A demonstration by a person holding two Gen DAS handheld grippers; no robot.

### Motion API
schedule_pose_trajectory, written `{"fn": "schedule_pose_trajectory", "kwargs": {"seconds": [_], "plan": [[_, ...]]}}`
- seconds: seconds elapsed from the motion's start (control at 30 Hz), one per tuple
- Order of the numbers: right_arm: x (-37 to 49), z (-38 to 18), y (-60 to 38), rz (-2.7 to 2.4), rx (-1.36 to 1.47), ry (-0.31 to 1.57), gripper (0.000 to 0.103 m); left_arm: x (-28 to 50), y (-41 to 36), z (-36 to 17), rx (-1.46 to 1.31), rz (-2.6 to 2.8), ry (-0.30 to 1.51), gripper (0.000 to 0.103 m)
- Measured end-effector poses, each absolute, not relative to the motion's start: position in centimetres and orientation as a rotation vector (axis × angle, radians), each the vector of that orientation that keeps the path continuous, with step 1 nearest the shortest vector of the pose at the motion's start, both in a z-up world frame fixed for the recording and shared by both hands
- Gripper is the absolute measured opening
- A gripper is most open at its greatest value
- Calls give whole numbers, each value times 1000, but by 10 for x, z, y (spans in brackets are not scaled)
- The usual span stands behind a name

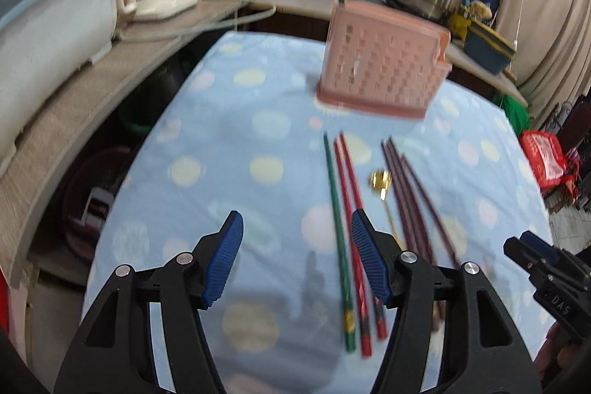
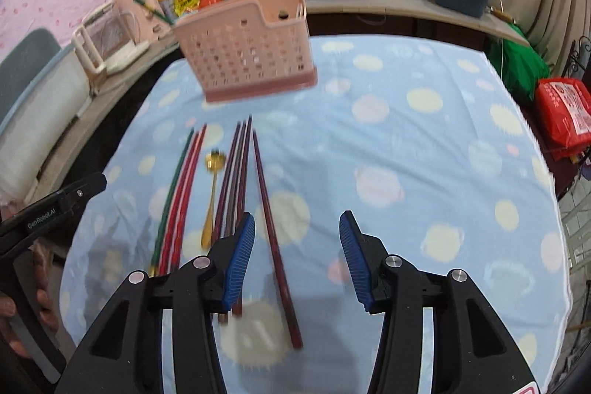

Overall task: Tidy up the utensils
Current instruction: 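Lower spoon into pink basket and open right gripper while left gripper releases chopstick there, then grasp a dark red chopstick with right gripper while left gripper grasps second green chopstick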

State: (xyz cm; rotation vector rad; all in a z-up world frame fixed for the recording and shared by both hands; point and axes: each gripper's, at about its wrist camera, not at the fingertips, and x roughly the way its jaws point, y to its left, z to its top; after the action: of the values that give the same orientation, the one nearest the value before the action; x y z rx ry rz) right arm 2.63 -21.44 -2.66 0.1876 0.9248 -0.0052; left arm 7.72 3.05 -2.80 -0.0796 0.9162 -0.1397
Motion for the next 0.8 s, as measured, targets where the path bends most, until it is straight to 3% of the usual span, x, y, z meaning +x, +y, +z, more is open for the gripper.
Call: {"fn": "schedule_pose_trajectory", "kwargs": {"seconds": [0.37, 0.7, 0.8], "plan": [[-13, -59, -203, -15, 196, 993, 46, 32, 16, -68, -46, -194, 1001, 56], [-12, -64, -199, -6, 185, 998, 38, 30, -2, -84, -16, -236, 1040, 39], [-9, -67, -197, 0, 181, 1005, 35, 31, -3, -88, -19, -235, 1049, 38]]}}
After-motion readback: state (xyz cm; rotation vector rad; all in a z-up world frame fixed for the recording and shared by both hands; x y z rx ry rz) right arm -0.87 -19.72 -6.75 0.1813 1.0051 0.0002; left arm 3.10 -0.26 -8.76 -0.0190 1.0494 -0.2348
